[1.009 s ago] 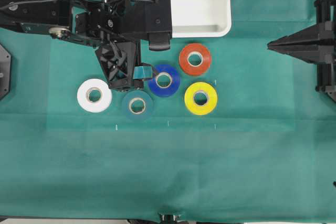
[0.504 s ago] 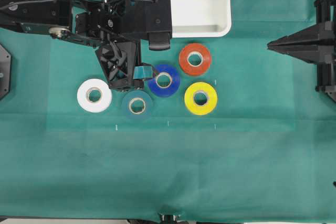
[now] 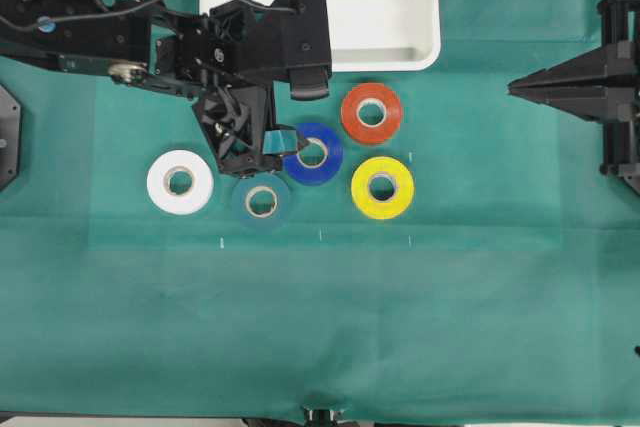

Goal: Pick up the tape from a random location and place it into the white case.
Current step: 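Lower the open left gripper into the blue roll's center hole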

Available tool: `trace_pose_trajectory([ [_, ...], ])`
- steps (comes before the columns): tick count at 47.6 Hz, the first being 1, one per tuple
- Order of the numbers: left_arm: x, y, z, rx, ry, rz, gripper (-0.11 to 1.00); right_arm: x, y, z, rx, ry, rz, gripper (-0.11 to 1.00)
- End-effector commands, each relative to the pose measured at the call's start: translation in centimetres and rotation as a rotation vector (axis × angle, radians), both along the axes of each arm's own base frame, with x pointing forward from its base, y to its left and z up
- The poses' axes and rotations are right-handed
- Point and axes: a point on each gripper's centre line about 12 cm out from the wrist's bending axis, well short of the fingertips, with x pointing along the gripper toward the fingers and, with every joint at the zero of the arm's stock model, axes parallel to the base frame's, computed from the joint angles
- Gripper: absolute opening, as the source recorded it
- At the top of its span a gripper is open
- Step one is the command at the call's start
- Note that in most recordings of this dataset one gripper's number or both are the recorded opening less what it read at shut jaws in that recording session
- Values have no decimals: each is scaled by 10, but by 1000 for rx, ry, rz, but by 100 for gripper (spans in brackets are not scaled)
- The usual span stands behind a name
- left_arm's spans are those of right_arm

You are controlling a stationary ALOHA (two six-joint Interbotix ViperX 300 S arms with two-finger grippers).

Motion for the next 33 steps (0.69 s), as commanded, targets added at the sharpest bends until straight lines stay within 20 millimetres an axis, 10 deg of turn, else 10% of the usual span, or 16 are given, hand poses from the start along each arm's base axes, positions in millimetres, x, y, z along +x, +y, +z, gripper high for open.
trace_pose_trajectory([
  [1,2,0,2,-2,-28,5,98,3,1,6,0,-14,3,0],
  [33,16,4,-65,-3,20,16,98,5,1,2,2,0,3,0],
])
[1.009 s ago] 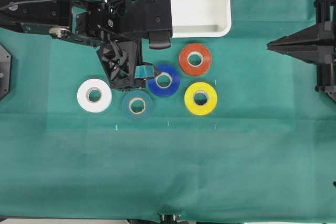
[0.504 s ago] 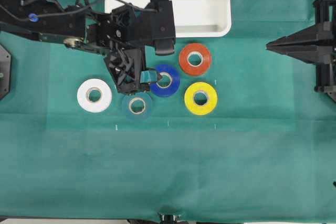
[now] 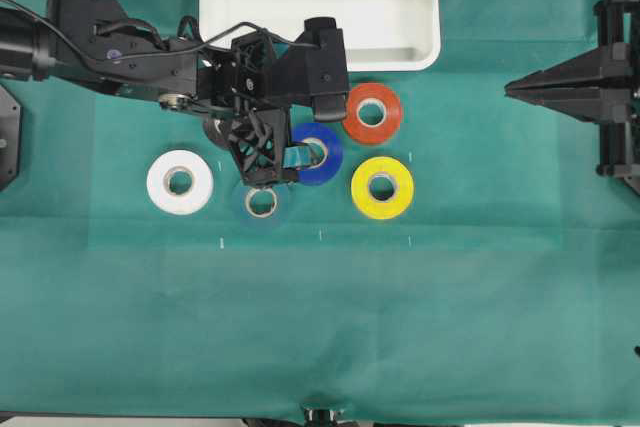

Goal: Pick up the tape from a random location and place it into the white case.
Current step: 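Lower the open left gripper into the blue roll's center hole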

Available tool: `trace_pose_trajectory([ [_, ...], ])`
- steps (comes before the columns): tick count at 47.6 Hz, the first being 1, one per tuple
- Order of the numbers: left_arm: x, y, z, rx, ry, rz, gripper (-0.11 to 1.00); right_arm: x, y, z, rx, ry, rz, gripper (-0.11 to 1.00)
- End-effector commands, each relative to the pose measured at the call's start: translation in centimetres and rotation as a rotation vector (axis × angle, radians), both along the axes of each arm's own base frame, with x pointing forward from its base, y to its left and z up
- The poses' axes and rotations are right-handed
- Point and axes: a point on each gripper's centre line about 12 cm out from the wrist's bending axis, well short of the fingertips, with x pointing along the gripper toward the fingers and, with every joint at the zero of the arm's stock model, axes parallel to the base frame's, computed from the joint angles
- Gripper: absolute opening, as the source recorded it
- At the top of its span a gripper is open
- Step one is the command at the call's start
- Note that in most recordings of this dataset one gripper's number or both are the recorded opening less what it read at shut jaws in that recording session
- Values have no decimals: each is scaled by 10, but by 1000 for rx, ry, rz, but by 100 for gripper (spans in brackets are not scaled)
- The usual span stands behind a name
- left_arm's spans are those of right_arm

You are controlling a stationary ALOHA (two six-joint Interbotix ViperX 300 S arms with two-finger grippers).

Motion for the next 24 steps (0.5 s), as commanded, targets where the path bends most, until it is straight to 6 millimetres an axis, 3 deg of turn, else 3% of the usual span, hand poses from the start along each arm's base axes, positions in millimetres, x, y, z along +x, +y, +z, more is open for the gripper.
trace_pose_trajectory([
  [1,2,3,4,3,-23,6,98,3,0,5,3,-12,1,0],
  [24,1,10,-29,5,-26,23,97,3,0,2,8,-3,1,0],
])
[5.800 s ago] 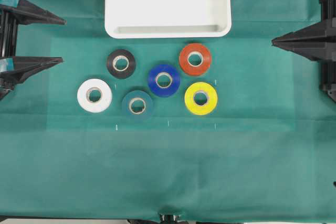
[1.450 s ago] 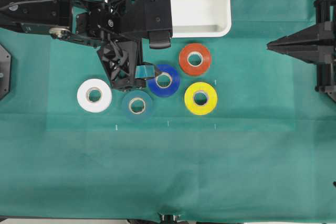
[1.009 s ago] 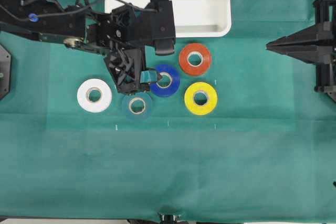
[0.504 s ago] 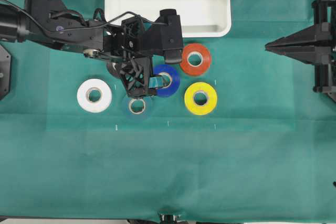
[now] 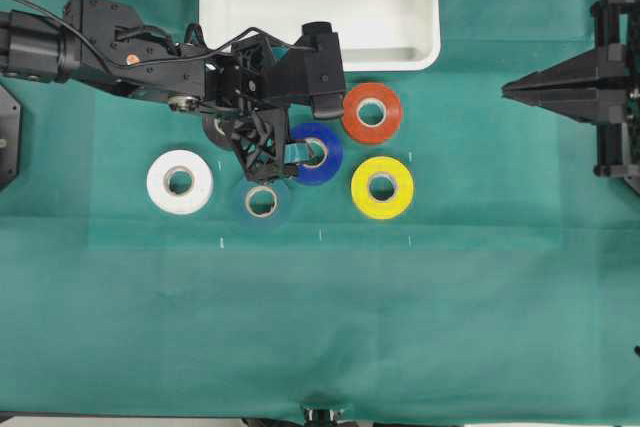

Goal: Pick up the tape from a random location and place it into the white case.
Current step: 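Lower the open left gripper into the blue roll's center hole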

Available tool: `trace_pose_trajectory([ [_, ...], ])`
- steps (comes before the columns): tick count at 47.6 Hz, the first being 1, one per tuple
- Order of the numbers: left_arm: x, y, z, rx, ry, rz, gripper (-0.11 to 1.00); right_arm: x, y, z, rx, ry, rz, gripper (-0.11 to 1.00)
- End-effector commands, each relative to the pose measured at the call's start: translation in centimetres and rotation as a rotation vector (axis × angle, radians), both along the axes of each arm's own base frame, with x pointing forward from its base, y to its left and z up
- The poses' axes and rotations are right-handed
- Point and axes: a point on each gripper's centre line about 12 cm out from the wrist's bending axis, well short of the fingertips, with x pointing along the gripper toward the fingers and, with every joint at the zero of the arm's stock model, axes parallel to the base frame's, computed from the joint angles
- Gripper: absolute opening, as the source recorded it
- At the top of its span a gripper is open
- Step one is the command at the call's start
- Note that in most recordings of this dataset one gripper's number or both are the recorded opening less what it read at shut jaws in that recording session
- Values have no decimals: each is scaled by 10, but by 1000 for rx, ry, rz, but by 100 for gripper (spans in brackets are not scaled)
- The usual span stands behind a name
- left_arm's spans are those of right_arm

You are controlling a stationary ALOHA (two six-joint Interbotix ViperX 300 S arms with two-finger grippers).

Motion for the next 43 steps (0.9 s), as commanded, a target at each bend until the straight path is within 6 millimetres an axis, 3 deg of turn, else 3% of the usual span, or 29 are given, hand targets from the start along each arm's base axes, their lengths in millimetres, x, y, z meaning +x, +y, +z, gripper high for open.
trace_pose_trajectory([
  [1,3,2,4,4,-35,1,97,2,1,5,3,-15,3,0],
  [18,8,2,-29,1,28,1,97,3,1,3,3,-9,4,0],
  [43,8,2,-31,2,23,2,97,4,1,2,3,-3,3,0],
])
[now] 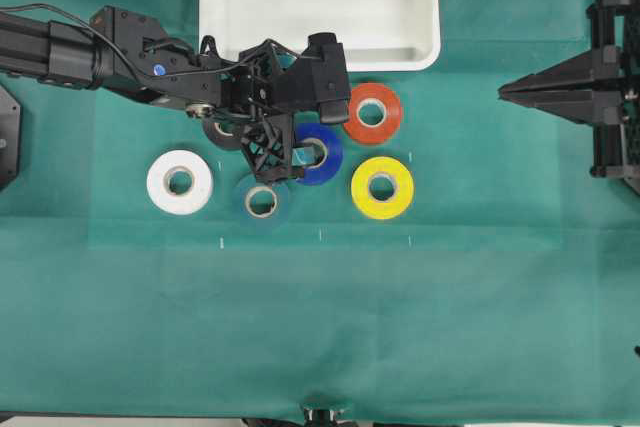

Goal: Pick up the tape from a random location and place it into the white case.
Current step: 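Lower the open left gripper into the blue roll's center hole, then close the left gripper on the blue roll and lift it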

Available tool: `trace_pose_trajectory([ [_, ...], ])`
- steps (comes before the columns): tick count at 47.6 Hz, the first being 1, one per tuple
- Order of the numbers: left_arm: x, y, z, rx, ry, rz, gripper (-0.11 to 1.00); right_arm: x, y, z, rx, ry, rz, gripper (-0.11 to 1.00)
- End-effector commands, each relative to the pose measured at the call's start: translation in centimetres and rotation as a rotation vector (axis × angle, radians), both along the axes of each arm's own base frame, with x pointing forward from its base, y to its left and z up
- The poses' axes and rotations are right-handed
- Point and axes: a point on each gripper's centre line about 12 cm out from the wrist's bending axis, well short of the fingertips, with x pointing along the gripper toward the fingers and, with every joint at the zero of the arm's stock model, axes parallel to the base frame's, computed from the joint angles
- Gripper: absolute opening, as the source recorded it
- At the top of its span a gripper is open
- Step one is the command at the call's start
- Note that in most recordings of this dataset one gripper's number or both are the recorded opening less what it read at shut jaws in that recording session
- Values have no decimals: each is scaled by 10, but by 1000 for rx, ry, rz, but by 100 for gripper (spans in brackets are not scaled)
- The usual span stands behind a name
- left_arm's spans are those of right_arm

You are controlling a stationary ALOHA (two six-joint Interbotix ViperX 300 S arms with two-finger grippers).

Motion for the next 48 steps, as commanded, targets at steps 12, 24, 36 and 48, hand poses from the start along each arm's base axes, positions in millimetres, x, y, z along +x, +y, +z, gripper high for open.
trace_pose_trajectory([
  [12,2,-1,6,3,-15,-5,97,2,1,5,3,-17,3,0],
  [24,3,-4,7,2,-12,-12,90,2,1,5,3,-17,3,0],
  [36,3,-14,16,10,-24,-48,39,2,1,5,3,-17,3,0],
  [48,6,-18,27,7,-32,-55,26,2,1,6,3,-20,3,0],
])
